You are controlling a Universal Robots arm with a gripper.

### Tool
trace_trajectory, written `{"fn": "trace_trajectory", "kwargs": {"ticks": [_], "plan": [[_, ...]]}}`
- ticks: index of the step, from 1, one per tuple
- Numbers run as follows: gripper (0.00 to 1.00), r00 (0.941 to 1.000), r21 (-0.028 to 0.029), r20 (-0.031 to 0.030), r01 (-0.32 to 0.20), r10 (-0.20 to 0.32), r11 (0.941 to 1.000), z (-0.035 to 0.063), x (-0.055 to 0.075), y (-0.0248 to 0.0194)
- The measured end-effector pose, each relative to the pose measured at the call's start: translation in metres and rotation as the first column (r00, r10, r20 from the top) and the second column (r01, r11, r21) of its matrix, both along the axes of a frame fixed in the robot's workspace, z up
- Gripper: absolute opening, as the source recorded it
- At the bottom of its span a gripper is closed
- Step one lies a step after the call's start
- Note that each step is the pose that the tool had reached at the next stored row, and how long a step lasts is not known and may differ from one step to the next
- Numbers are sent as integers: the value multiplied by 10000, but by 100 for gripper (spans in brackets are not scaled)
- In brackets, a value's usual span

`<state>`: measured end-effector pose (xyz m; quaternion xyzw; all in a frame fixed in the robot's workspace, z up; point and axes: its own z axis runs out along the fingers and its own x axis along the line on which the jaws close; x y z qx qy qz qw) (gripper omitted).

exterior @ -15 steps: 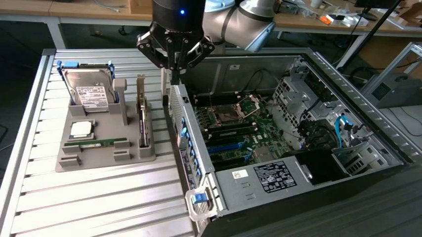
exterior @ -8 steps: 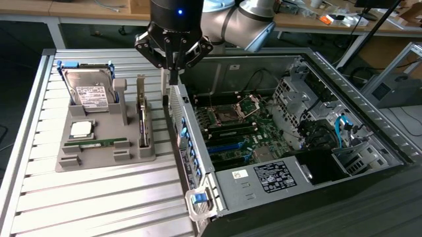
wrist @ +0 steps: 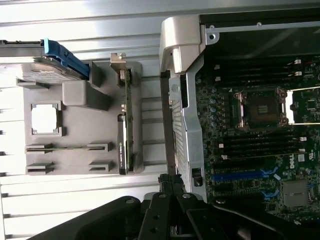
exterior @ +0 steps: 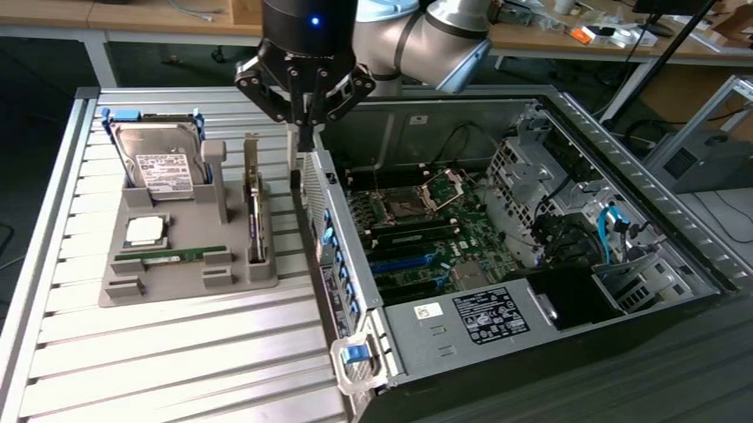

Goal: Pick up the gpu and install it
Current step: 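Reach for the gpu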

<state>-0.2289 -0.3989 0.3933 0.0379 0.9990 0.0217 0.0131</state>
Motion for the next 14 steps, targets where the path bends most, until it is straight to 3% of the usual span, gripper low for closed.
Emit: {"fn": "trace_trajectory", "kwargs": {"ticks": [14], "plan": [[11, 10000, 1, 0, 0, 0, 10000, 0, -62, 0]]}}
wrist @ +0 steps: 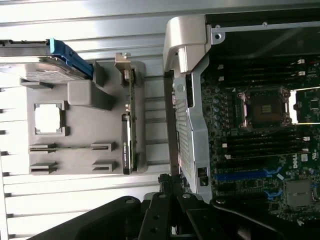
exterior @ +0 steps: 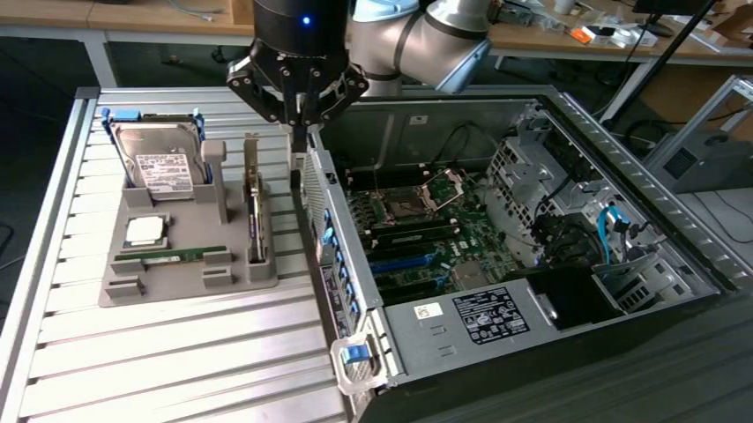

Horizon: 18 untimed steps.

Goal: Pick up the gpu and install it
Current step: 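Reach for the gpu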

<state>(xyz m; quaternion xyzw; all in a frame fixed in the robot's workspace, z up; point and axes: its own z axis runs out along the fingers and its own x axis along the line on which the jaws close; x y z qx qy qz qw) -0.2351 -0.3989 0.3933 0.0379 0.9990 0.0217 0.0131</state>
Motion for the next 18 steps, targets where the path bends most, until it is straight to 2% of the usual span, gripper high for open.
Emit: {"fn": "trace_trajectory", "kwargs": {"ticks": [18], "plan": [[11, 10000, 0, 0, 0, 0, 10000, 0, -88, 0]]}}
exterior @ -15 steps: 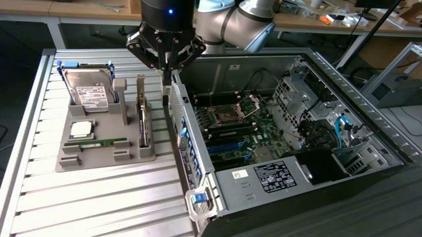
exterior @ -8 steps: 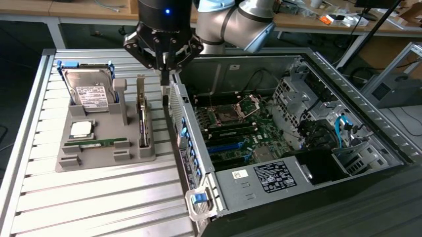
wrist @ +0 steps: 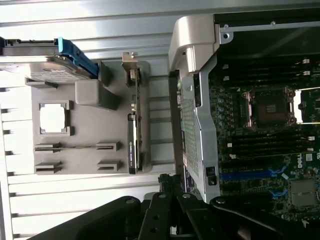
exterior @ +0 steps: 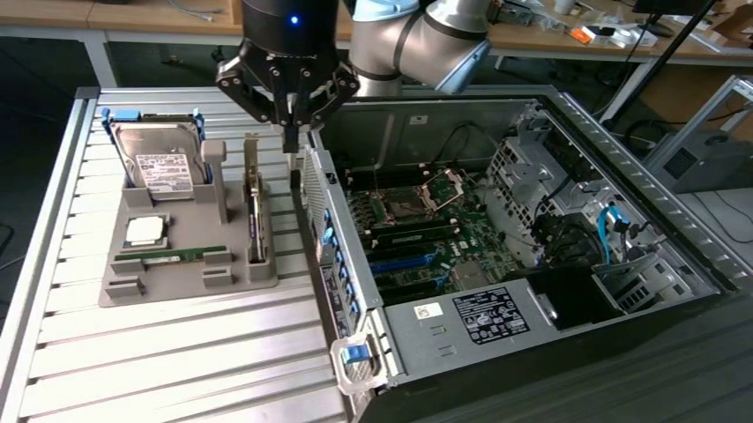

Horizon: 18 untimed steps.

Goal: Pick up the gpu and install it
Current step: 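Reach for the gpu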

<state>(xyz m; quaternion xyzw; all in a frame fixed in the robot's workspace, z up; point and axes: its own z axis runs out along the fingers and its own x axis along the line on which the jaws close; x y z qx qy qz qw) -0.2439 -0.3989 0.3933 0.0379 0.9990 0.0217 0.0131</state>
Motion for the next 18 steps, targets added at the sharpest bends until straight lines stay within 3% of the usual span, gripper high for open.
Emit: {"fn": "trace_trajectory", "kwargs": {"ticks": [18], "plan": [[11, 10000, -1, -1, -1, 1, 10000, 0, -105, 0]]}}
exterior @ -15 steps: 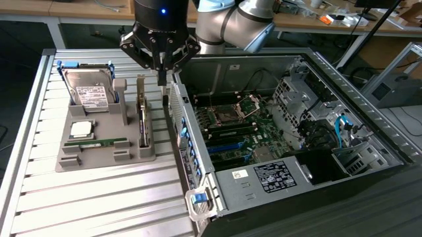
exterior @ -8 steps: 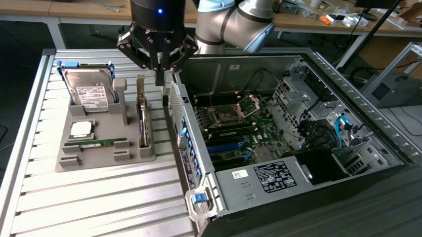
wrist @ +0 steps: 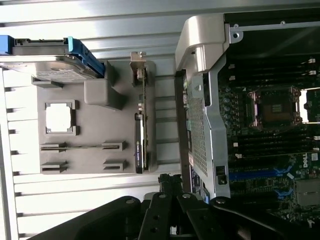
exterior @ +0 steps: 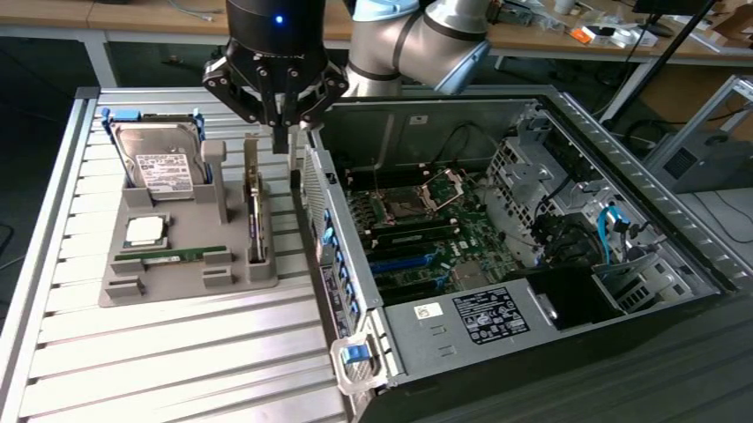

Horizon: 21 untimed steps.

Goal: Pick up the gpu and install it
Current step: 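Reach for the gpu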

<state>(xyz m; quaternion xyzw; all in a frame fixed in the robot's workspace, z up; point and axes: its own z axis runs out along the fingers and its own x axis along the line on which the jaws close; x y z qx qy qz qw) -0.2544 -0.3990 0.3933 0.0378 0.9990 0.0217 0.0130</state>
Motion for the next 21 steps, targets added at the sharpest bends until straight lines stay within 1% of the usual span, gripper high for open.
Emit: {"fn": "trace_trajectory", "kwargs": {"ticks": [21], "plan": [[11, 10000, 0, 1, 1, -1, 10000, 0, -135, 0]]}}
